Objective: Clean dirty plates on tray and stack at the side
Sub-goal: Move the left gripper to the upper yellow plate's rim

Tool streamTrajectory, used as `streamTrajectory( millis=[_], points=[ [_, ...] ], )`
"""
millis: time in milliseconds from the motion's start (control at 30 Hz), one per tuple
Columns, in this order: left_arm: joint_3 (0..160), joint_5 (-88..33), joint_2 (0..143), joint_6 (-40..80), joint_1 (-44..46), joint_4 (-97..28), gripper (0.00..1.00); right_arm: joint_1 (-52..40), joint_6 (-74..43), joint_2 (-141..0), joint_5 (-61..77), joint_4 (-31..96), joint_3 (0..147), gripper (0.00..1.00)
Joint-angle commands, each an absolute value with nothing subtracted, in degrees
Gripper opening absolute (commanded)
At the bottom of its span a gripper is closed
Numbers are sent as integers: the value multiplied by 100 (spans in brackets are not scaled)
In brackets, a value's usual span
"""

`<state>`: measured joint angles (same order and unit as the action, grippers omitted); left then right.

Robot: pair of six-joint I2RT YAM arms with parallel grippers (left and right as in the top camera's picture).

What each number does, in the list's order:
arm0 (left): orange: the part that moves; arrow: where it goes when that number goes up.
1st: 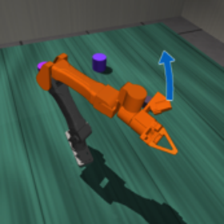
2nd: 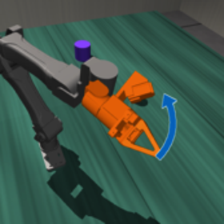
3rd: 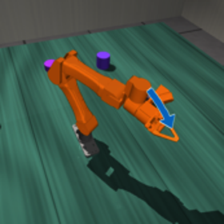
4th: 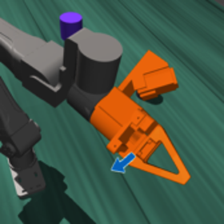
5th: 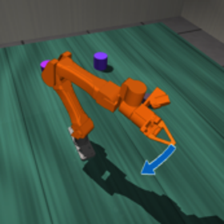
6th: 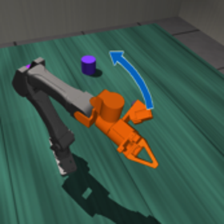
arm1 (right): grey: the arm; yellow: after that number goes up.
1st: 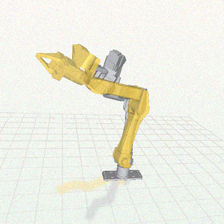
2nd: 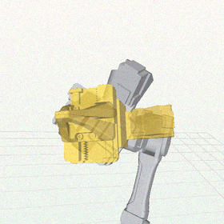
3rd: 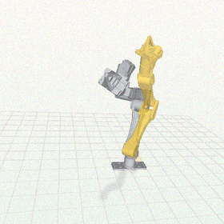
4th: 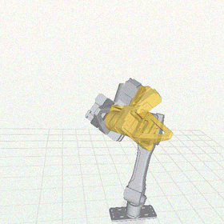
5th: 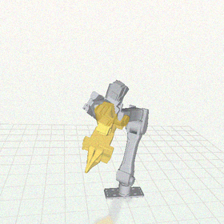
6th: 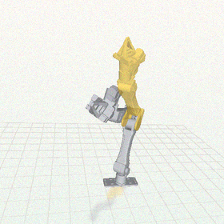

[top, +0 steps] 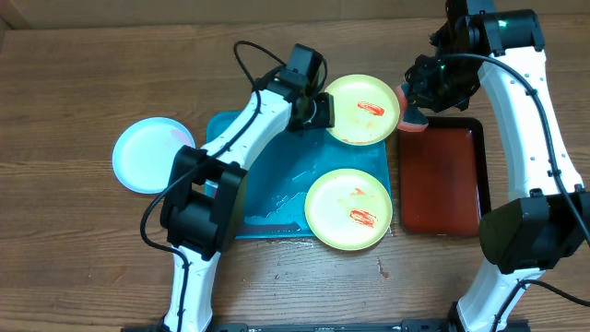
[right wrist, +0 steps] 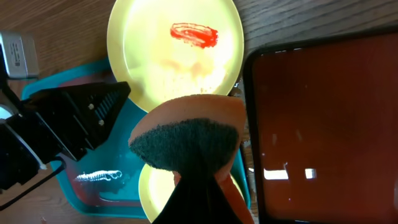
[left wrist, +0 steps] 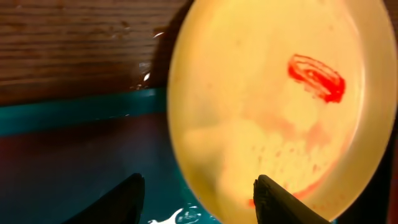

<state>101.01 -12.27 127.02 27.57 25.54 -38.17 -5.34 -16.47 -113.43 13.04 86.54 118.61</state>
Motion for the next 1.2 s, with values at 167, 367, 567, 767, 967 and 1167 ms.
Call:
streamTrajectory(
  millis=[167, 367, 567, 767, 967, 1167],
  points=[
    [10414, -1459, 12870, 2700, 2689, -3820, 57, -517, -1625, -11198, 1271, 8652, 11959, 4],
    [10414, -1389, 12901, 2475, 2694, -3889, 50, -517, -1623, -11198, 1271, 8672, 11959, 4],
    [10409, -1188, 13085, 2438, 2746, -3970, 49, -517, -1623, -11198, 1271, 8672, 11959, 4],
    [10409, -1138, 13179, 2416, 2735, -4003, 41, -517, -1621, -11198, 1271, 8670, 11959, 4],
    [10409, -902, 13190, 2394, 2735, -4005, 29, -517, -1621, -11198, 1271, 8683, 11959, 4],
    [10392, -836, 13190, 2375, 2735, -4005, 29, -517, -1623, -11198, 1271, 8698, 11959, 4]
  ],
)
